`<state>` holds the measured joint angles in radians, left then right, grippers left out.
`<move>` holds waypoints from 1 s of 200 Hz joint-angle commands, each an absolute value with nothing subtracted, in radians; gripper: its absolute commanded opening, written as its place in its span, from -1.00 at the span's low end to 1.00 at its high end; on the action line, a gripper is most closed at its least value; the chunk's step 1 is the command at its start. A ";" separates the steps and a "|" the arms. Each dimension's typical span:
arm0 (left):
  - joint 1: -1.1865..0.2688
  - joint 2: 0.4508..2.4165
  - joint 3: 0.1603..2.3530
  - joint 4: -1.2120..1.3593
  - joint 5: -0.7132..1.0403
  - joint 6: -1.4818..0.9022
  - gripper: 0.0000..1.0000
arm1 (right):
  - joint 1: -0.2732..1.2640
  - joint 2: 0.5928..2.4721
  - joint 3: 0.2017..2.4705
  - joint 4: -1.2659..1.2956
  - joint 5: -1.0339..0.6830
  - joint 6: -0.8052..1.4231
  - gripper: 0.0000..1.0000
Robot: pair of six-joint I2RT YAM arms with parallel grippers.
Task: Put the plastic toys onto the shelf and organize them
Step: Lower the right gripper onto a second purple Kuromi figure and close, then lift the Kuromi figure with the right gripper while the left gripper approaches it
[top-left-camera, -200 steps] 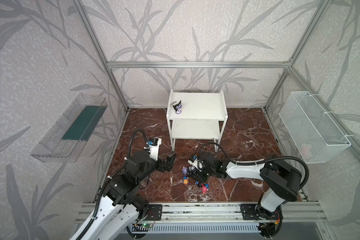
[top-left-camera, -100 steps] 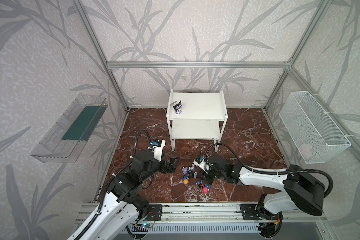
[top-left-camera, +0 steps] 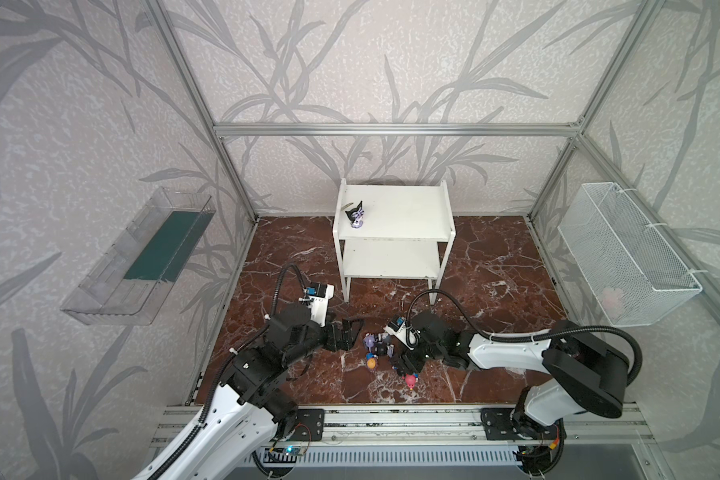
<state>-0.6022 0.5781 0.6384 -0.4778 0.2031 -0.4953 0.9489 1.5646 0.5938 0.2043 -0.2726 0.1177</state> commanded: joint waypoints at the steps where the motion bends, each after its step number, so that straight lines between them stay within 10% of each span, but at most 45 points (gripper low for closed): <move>1: -0.608 0.567 0.633 -0.459 0.189 -0.514 0.94 | 0.943 1.609 0.628 0.266 -0.278 0.108 0.29; 42: -0.609 0.566 0.626 -0.467 0.184 -0.511 0.94 | 0.943 1.677 0.662 0.292 -0.306 0.090 0.27; 123: -0.612 0.600 0.605 -0.450 0.227 -0.540 0.93 | 0.980 1.554 0.642 0.248 -0.307 0.050 -0.45; 200: -0.667 0.775 0.617 -0.372 0.318 -0.665 0.69 | 1.244 1.268 0.575 0.246 0.326 -0.020 -0.52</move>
<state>-0.6403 0.7223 0.5808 -0.4095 0.2852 -0.6029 1.1690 1.3037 0.5919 0.2367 -0.0029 0.0231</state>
